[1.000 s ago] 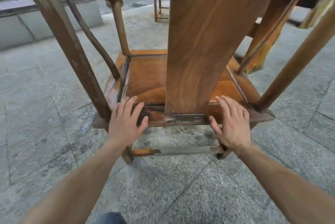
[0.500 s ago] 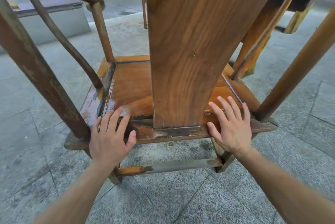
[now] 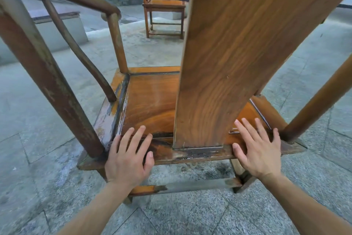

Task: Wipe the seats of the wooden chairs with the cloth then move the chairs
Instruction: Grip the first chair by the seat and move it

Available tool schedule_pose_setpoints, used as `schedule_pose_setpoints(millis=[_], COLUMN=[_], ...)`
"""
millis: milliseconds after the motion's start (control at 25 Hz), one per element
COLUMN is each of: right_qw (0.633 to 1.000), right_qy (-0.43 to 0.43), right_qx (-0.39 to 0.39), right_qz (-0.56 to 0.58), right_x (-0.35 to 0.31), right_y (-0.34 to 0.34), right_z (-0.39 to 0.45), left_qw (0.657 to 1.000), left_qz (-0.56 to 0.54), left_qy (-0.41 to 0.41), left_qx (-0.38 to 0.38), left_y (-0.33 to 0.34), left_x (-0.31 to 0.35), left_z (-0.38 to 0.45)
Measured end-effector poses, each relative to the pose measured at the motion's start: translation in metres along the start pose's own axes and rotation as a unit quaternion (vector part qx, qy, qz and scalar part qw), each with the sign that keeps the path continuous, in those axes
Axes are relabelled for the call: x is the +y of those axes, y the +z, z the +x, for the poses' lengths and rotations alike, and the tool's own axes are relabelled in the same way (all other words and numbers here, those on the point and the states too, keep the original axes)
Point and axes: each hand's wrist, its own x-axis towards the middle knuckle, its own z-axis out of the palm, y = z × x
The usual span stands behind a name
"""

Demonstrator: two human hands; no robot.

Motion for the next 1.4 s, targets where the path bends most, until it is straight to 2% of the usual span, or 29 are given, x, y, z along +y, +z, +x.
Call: schedule_pose_setpoints(millis=[120, 240, 600, 800, 1040, 1120, 1240, 1400], right_qw=[0.998, 0.997, 0.995, 0.991, 0.976, 0.974, 0.976, 0.970], right_qy=[0.027, 0.049, 0.096, 0.115, 0.165, 0.185, 0.203, 0.237], right_qx=[-0.045, -0.049, 0.016, 0.059, 0.125, 0.111, 0.050, -0.001], right_qz=[-0.021, -0.026, -0.027, -0.018, -0.061, -0.069, -0.066, -0.053], right_x=[-0.006, -0.024, -0.098, -0.133, -0.178, -0.193, -0.211, -0.222], right_y=[0.008, 0.012, 0.028, 0.039, 0.061, 0.064, 0.064, 0.057], right_z=[0.021, 0.036, 0.059, 0.076, 0.104, 0.116, 0.131, 0.144], left_qw=[1.000, 1.000, 0.996, 0.994, 0.989, 0.982, 0.975, 0.978], left_qz=[-0.008, -0.011, -0.030, -0.043, -0.069, -0.075, -0.077, -0.070], left_qy=[0.007, 0.008, 0.028, 0.051, 0.092, 0.114, 0.135, 0.152], left_qx=[0.016, 0.008, -0.076, -0.082, -0.097, -0.128, -0.156, -0.129], left_y=[0.025, 0.045, 0.080, 0.107, 0.152, 0.166, 0.183, 0.193], left_x=[-0.016, -0.045, -0.122, -0.160, -0.209, -0.224, -0.241, -0.252], left_z=[0.024, 0.046, 0.092, 0.111, 0.154, 0.170, 0.192, 0.198])
